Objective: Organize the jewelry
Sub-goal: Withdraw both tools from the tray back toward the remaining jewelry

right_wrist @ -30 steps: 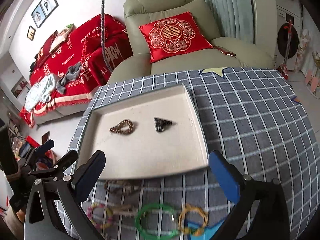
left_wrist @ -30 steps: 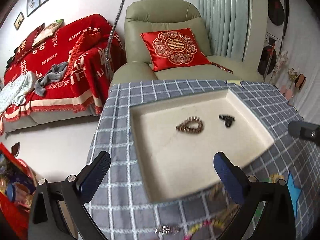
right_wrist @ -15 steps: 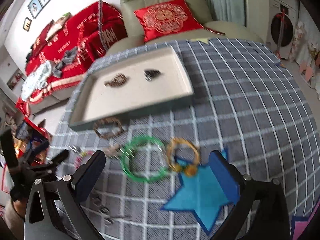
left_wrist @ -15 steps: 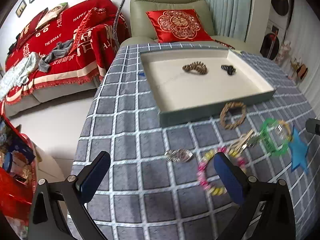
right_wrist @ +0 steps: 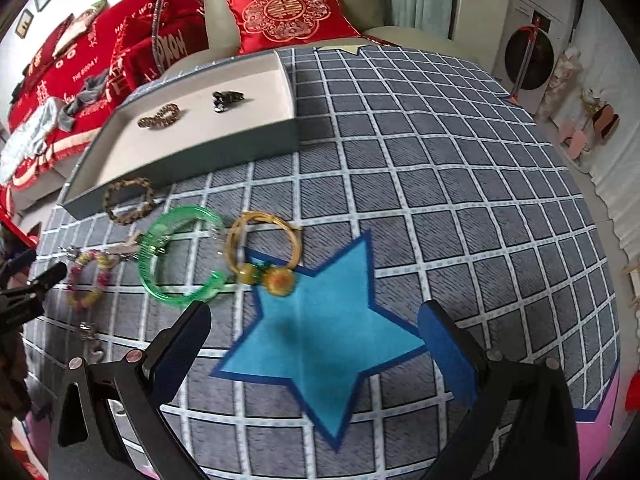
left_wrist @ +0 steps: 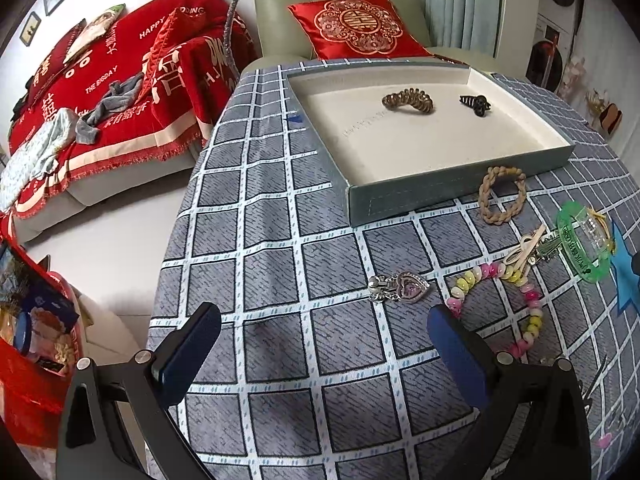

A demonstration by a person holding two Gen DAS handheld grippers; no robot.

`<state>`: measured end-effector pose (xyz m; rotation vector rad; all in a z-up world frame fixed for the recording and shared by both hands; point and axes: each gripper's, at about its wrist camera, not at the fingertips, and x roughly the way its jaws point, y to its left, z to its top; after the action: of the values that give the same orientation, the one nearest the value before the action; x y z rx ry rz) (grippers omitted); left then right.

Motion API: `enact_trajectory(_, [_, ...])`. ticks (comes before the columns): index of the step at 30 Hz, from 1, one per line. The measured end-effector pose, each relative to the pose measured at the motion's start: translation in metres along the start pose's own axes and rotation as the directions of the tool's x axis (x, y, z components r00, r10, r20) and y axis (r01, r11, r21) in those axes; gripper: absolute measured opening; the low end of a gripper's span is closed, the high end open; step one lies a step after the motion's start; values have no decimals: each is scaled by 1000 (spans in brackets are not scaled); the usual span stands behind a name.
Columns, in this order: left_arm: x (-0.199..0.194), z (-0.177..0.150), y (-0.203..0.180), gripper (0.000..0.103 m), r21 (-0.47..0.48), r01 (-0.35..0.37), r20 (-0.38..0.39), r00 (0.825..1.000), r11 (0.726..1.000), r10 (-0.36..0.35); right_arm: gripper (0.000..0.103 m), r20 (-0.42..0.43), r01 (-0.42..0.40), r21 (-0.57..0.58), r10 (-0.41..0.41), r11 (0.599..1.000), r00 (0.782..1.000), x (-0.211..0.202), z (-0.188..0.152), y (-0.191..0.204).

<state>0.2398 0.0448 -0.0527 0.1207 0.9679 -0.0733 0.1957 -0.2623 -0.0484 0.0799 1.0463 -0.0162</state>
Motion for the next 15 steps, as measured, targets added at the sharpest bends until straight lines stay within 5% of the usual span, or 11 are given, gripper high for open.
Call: enact_trajectory(15, [10, 9, -14, 103, -18, 30, -4, 1000, 999, -31, 95, -6, 30, -59, -30, 998, 1000, 27, 2, 14])
